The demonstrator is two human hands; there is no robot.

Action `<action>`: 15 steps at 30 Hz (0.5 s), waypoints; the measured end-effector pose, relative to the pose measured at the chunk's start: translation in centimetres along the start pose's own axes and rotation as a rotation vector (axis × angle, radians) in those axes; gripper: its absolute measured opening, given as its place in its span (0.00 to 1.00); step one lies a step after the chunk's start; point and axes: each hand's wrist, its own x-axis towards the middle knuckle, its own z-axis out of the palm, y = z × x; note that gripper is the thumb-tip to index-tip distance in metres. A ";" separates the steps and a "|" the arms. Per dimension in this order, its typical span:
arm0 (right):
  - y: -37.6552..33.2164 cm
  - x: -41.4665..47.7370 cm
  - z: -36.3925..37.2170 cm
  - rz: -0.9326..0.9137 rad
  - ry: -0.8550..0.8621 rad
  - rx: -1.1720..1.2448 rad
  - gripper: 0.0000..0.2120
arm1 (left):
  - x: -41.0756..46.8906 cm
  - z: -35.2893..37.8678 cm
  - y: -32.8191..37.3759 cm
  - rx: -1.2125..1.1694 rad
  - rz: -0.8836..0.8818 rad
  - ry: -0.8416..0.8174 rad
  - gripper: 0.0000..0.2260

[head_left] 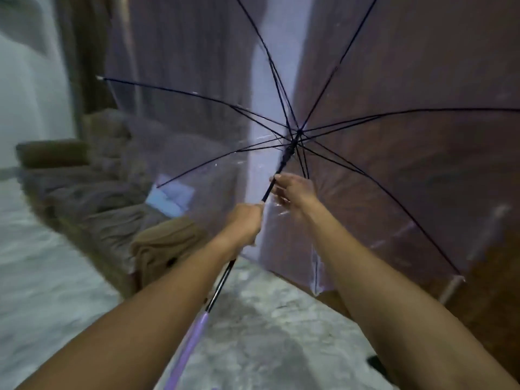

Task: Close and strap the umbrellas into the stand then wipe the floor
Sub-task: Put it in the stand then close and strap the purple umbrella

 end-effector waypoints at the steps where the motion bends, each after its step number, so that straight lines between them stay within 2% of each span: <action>1: -1.3 -0.7 -3.1 -0.032 0.063 -0.011 0.04 | -0.7 2.5 1.5 -0.005 0.023 -0.052 0.21; 6: -5.4 -4.6 -16.7 -0.136 0.389 -0.033 0.05 | -7.1 13.1 8.0 -0.076 0.075 -0.251 0.20; 8: -7.0 -6.1 -21.5 -0.151 0.510 0.029 0.04 | -9.6 17.2 9.7 -0.093 0.099 -0.331 0.19; 11: -9.5 -8.4 -28.2 -0.173 0.595 0.135 0.07 | -12.8 22.4 11.3 -0.089 0.172 -0.427 0.20; 15: -11.7 -10.5 -36.0 -0.137 0.681 0.127 0.15 | -15.3 27.9 13.0 -0.072 0.235 -0.549 0.24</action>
